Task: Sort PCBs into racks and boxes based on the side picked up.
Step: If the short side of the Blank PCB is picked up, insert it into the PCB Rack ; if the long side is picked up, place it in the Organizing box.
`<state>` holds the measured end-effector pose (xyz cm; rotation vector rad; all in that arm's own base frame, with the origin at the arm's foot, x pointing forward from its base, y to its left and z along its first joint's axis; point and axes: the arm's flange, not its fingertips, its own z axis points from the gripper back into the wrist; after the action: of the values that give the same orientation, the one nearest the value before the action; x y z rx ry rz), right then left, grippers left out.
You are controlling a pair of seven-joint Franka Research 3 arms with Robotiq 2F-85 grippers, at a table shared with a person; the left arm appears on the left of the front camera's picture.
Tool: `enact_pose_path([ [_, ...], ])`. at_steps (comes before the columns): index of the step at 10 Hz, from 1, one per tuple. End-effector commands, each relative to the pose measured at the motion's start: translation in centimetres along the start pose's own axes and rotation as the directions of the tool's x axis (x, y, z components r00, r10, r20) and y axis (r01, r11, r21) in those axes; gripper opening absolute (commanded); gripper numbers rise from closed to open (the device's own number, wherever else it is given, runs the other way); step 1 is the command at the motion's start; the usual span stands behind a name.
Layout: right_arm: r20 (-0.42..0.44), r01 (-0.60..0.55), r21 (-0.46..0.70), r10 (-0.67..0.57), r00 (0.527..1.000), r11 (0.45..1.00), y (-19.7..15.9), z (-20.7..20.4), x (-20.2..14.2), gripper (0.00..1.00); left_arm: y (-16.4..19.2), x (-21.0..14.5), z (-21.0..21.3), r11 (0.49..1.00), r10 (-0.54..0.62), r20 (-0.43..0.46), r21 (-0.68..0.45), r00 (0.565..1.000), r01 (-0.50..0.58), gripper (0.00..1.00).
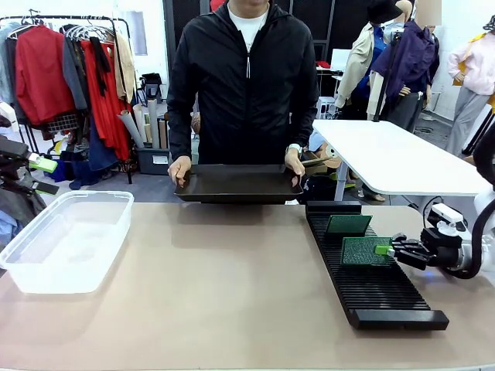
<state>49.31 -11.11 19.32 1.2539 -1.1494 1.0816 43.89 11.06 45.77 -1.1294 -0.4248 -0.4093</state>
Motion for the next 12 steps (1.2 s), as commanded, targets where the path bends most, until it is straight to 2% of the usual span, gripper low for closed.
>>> enact_pose_path([
  [1,-0.014,0.017,0.020,-0.017,1.000,1.000,-0.40,0.14,0.03,0.00,-0.26,0.05,0.03,1.000,0.008,0.002,-0.006,1.000,-0.008,1.00],
  [9,-0.027,0.022,0.051,-0.020,0.999,0.998,-0.26,0.01,-0.47,0.00,-0.26,0.05,0.03,1.000,0.008,0.002,-0.006,1.000,-0.008,1.00],
  [12,0.043,0.054,0.037,-0.055,0.998,0.998,-0.01,-0.02,0.35,0.00,-0.26,0.05,0.03,1.000,0.008,0.002,-0.006,1.000,-0.008,1.00],
])
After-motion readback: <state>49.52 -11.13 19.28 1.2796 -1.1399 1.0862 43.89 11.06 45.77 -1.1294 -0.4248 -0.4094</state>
